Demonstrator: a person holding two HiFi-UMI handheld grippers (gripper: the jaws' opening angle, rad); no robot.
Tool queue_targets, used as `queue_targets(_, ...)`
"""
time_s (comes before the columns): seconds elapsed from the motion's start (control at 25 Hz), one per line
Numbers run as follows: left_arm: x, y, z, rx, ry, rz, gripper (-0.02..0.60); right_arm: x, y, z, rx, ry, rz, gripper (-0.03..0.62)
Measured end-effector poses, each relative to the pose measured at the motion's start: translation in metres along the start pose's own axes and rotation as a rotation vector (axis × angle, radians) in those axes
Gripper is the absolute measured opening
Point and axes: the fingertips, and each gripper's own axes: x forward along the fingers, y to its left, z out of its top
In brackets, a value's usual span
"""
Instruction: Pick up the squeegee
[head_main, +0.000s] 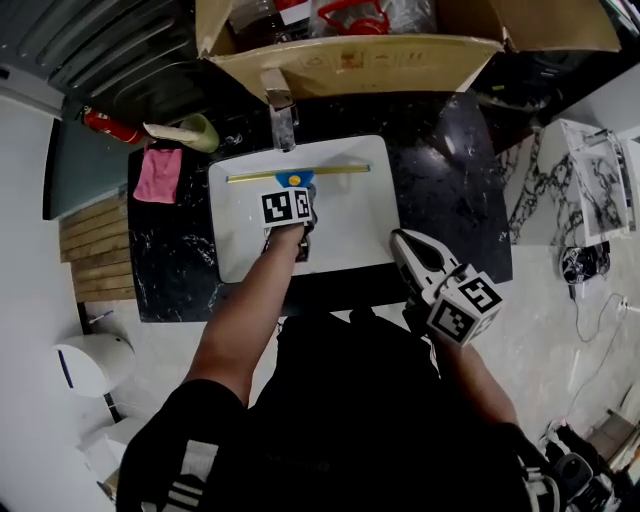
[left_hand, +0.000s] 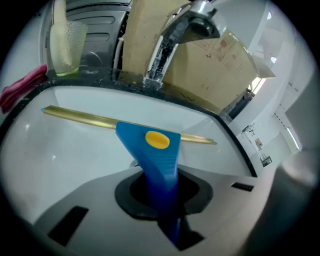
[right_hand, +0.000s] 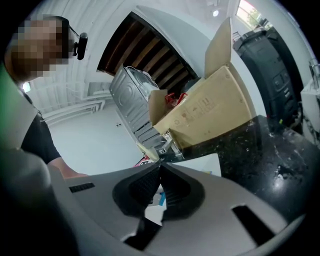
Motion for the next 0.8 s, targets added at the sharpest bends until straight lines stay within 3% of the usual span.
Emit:
queue_targets(0.24, -0.042, -0.025, 0.005, 0.013, -0.067, -0.028, 0.060, 0.003, 0.009, 0.011, -0.051, 0.002, 0.066, 0.009)
queue_targets(0.8, -0.162, -0.042, 0.029, -0.096, -0.329, -0.029, 0.061, 0.015, 0.031, 0.011, -0.141, 0.061, 0.255, 0.009)
